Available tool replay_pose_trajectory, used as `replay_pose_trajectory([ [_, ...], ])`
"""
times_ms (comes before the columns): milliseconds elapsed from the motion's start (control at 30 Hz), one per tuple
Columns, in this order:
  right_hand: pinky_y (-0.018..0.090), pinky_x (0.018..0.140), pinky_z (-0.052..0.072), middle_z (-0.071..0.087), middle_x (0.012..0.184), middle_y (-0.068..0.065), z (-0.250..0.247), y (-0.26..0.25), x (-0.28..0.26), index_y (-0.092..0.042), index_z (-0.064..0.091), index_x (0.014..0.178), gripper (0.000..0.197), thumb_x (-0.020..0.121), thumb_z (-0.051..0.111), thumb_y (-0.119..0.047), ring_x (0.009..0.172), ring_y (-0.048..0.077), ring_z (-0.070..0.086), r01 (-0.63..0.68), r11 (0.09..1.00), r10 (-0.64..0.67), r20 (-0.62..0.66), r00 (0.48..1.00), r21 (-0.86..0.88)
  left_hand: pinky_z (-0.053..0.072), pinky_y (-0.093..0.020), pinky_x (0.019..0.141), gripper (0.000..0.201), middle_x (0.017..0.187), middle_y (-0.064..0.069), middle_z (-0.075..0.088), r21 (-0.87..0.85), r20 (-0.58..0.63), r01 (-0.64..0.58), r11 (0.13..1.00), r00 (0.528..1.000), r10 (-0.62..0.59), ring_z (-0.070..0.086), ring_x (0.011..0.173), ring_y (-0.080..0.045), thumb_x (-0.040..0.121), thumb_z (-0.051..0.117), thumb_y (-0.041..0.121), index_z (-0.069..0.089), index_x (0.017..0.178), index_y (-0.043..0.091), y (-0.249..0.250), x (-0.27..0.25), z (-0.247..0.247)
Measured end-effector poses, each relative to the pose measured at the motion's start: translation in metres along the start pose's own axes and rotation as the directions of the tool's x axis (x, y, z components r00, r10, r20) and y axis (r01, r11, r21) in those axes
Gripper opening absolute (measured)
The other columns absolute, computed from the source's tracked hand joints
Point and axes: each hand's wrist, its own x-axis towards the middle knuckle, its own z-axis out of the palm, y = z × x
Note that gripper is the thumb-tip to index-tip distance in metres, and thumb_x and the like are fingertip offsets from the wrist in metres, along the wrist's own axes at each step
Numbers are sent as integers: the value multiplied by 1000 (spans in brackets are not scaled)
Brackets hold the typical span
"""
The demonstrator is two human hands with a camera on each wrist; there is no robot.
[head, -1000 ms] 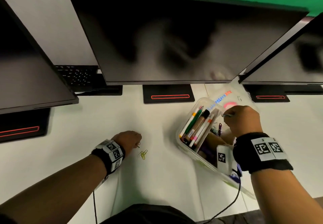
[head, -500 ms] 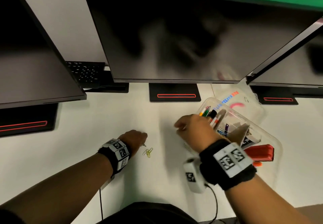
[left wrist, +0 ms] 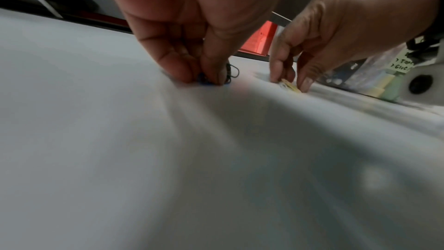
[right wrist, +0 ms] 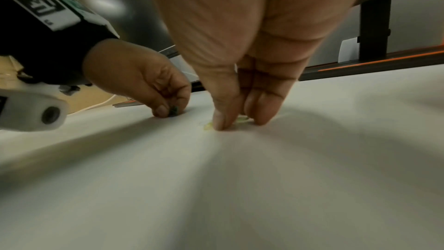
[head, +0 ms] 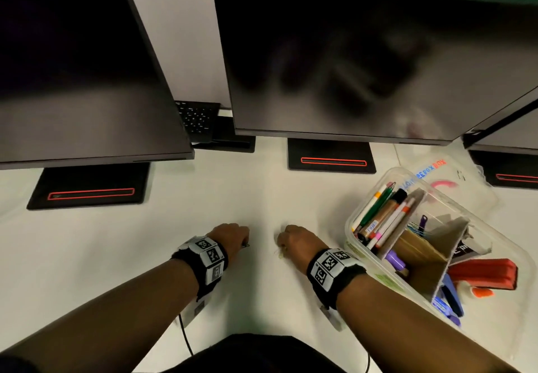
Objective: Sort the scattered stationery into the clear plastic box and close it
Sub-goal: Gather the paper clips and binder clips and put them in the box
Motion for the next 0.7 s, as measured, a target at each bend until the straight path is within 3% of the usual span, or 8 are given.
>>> replay_pose_trajectory([
  [33,28,84,39,57,105,10,1,-1,1,-1,57,114,25,94,46,-12,113,30,54,-11,1000,10,13,1000,16,33,-23,79,23,120,-8,57,-5,-10,-6,1000,1000,6,52,104,-23,93,44,16,55,113,12,-4,-3,0],
  [167,28,85,39,56,114,13,3,-5,1,0,59,109,24,94,44,-12,113,29,54,-51,998,51,20,999,23,40,-25,88,23,107,-2,57,-90,-77,-31,995,997,24,54,108,-22,91,45,13,57,110,13,-9,-11,-8],
  [233,25,83,39,58,106,7,5,-8,-1,0,58,110,26,93,41,-11,114,30,55,-47,999,47,35,998,14,40,-24,86,22,99,2,53,-123,-152,-58,991,988,39,55,105,-21,90,45,11,58,109,13,-6,-14,-19],
  [333,35,96,43,54,123,18,7,-14,-8,-1,56,117,30,93,39,-7,116,33,53,-73,997,72,35,997,32,35,-20,78,21,96,2,54,-138,-261,-113,984,963,73,56,97,-19,90,46,9,60,106,13,1,-14,-33],
  [400,34,96,41,55,126,20,7,-14,-13,0,56,118,30,94,39,-8,115,32,54,-84,995,84,2,997,46,32,-18,75,21,92,5,51,-135,-296,-133,982,951,88,53,89,-17,90,46,8,60,105,13,6,-13,-40],
  [500,31,90,41,59,120,19,9,-6,-19,0,57,112,28,95,42,-15,111,31,56,-84,990,92,-64,994,113,33,-17,78,25,98,1,54,-118,-241,-130,985,966,98,56,100,-19,90,45,7,58,110,12,14,-10,-41],
  [633,28,84,40,63,114,16,12,10,-38,-2,59,107,25,94,43,-16,106,29,57,-109,976,137,-142,980,191,38,-25,98,35,126,-8,54,-80,-34,-138,987,990,136,53,117,-23,94,45,12,49,128,14,39,-3,-19],
  [700,26,82,39,64,111,12,11,15,-51,-4,59,107,25,95,44,-20,105,27,58,-112,964,158,-181,971,241,38,-28,102,38,133,-7,50,-19,13,-129,992,992,129,49,122,-24,95,45,17,43,133,17,53,2,-7],
])
